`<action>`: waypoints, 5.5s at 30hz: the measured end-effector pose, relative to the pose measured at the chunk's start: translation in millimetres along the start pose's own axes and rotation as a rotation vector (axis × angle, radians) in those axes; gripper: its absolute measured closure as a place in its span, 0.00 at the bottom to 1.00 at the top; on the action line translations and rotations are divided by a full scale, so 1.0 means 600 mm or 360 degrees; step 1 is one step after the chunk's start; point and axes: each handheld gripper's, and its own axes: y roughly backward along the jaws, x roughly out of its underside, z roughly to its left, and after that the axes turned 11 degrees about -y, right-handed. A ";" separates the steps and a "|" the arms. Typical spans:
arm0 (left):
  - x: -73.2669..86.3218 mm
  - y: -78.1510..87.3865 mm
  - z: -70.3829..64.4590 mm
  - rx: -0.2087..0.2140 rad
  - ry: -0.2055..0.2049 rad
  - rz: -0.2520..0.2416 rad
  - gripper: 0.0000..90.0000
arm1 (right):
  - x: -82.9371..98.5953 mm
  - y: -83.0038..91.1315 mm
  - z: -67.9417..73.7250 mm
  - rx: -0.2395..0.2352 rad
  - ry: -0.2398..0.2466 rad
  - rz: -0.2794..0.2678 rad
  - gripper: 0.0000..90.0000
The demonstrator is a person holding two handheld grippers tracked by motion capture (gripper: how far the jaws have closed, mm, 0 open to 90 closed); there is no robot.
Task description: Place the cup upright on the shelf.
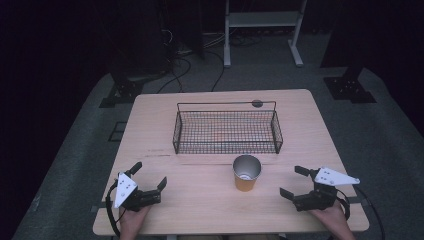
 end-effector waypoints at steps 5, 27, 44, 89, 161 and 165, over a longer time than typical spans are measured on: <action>0.000 0.000 0.000 0.0001 -0.0001 -0.0001 0.00 | -0.002 -0.006 0.003 0.0000 0.0009 0.0017 0.00; 0.000 0.000 0.000 0.0001 0.0001 -0.0002 0.00 | -0.018 -0.036 0.024 -0.0038 0.0053 0.0061 0.00; 0.000 0.000 0.000 0.0003 -0.0002 -0.0002 0.00 | -0.024 -0.055 0.034 -0.0064 0.0072 0.0082 0.00; 0.000 0.000 0.000 0.0005 -0.0003 -0.0003 0.00 | -0.034 -0.130 0.060 -0.0147 0.0137 0.0163 0.00; 0.000 0.000 0.001 0.0010 0.0006 -0.0010 0.00 | -0.064 -0.191 0.081 -0.0145 0.0165 0.0169 0.11; 0.000 0.000 0.001 0.0010 0.0006 -0.0010 0.00 | -0.065 -0.190 0.078 -0.0144 0.0147 0.0162 0.11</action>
